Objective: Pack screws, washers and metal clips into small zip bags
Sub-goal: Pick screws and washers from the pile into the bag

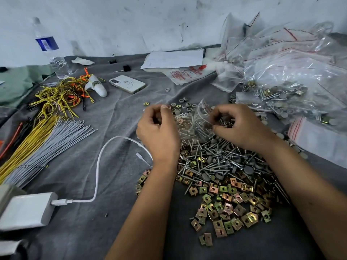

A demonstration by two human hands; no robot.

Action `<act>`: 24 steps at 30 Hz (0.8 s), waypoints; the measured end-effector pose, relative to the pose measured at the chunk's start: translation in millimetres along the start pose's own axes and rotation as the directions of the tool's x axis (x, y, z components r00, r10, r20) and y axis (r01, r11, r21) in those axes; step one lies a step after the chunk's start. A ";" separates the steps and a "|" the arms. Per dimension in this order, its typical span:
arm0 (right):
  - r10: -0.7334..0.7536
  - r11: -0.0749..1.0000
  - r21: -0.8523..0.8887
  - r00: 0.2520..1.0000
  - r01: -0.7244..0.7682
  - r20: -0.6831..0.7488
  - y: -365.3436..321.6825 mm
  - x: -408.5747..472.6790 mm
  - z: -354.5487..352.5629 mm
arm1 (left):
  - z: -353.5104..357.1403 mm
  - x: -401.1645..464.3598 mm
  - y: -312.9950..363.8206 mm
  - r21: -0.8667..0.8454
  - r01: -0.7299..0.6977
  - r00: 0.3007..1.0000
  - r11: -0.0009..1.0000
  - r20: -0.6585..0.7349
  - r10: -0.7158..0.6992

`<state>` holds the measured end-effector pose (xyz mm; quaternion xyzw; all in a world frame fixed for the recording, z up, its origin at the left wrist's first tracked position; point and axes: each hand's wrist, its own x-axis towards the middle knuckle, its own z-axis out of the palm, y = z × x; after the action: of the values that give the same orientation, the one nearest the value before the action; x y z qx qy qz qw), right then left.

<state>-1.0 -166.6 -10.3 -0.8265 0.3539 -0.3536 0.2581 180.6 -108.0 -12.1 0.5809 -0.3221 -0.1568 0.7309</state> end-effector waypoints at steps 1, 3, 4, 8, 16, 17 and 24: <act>0.000 1.000 0.018 1.000 -0.001 0.012 0.4 0.3 -0.1 | -0.1 -0.1 2.0 -0.001 -0.007 1.000 1.000 -0.013 0.007; 0.000 1.000 0.031 1.000 -0.001 0.026 1.7 0.4 0.2 | -0.3 -2.0 4.7 0.009 -0.030 0.999 1.000 -0.029 0.030; 0.000 0.999 0.034 1.000 -0.001 0.029 1.9 0.3 0.7 | -0.8 -3.0 5.0 0.020 -0.044 0.998 0.999 -0.036 0.044; 0.004 0.994 0.112 1.000 -0.002 -0.011 3.6 0.7 2.1 | -3.3 -0.5 5.2 0.048 -0.028 0.997 0.998 -0.069 0.031; 0.074 0.941 0.333 0.997 -0.065 -0.015 2.8 1.4 -1.5 | -2.0 2.3 4.9 -0.017 0.137 0.977 0.990 0.169 -0.132; 0.079 0.936 0.345 0.997 -0.068 -0.019 2.6 1.5 -1.6 | -2.1 3.1 4.8 -0.043 0.185 0.951 0.982 0.259 -0.168; 0.103 0.915 0.399 0.991 -0.062 -0.080 5.0 3.4 -2.7 | -5.2 2.2 6.1 0.061 0.189 0.729 0.980 0.660 -0.182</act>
<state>-3.4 -172.8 -10.6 -0.7230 0.3222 -0.4473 0.4165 184.8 -103.7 -6.3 0.5130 -0.4997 -0.4260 0.5528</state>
